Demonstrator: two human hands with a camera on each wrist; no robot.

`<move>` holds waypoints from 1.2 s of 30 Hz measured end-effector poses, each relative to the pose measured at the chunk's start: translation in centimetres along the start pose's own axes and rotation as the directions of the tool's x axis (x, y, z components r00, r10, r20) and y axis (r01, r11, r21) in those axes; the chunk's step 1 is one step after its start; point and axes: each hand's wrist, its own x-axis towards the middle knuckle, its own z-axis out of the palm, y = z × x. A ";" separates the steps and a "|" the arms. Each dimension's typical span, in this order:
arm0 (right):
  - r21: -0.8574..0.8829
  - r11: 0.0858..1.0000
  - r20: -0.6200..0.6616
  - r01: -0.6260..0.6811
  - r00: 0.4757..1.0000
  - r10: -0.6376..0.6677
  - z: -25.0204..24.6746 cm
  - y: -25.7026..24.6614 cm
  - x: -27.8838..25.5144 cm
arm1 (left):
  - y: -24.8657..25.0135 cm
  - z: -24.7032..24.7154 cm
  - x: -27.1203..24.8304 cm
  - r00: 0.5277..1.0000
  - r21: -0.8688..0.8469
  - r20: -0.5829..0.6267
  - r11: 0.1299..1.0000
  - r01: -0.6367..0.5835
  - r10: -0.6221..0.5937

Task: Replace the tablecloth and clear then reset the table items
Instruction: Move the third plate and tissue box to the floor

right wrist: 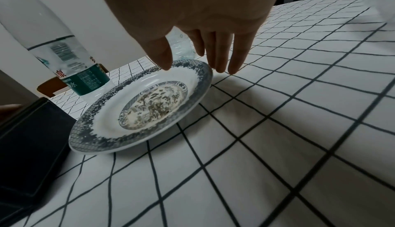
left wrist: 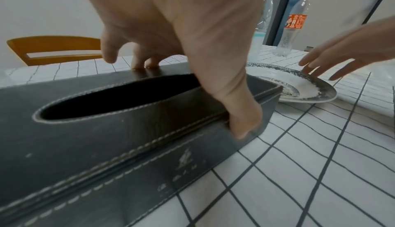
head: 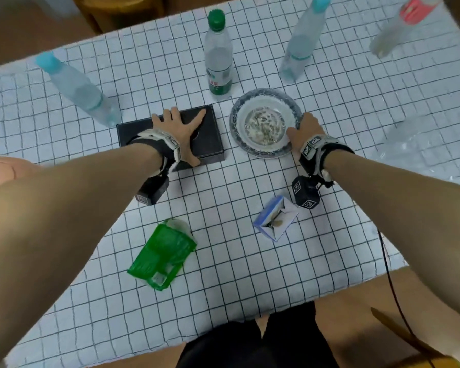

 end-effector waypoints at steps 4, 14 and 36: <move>-0.035 0.999 0.050 -0.002 0.999 0.004 -0.4 -0.7 1.3 | -0.2 -0.9 -1.1 1.000 0.052 -0.020 0.999 -0.015 0.016; -0.030 0.999 0.142 0.009 0.990 -0.004 -1.2 -1.2 4.8 | 2.0 -1.7 -4.2 0.988 0.091 0.059 0.986 0.137 -0.142; 0.201 0.889 0.120 0.413 0.890 -0.440 -1.9 -8.0 -4.6 | 1.5 2.0 -21.9 0.865 -0.017 0.080 0.867 0.498 -0.495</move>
